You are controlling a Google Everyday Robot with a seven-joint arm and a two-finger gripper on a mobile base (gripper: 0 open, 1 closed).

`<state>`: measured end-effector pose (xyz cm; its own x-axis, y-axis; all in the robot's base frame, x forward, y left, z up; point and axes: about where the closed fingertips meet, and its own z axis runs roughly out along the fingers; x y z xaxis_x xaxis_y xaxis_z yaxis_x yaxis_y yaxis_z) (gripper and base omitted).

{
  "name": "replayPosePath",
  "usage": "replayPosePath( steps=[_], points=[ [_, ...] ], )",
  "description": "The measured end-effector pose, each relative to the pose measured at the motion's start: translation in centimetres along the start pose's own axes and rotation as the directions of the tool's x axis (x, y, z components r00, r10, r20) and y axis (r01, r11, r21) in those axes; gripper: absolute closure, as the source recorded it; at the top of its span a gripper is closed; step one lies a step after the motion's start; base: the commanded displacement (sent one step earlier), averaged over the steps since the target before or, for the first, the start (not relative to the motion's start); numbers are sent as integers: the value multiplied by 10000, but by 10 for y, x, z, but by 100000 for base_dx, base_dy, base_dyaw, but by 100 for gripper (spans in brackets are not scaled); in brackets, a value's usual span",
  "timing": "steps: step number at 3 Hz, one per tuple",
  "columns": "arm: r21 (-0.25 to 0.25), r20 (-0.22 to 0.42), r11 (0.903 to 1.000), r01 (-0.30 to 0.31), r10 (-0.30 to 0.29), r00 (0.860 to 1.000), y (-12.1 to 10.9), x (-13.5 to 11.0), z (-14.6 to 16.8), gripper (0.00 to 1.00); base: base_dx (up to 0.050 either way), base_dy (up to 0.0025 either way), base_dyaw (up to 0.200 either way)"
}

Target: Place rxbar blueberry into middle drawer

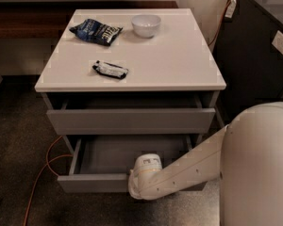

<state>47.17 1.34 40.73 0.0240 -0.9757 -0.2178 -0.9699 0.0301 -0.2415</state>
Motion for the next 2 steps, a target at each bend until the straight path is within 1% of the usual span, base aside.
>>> replayPosePath(
  steps=[2],
  points=[
    [-2, 1, 10000, -1, 1, 10000, 0, 0, 0, 100, 0, 0, 0]
  ],
)
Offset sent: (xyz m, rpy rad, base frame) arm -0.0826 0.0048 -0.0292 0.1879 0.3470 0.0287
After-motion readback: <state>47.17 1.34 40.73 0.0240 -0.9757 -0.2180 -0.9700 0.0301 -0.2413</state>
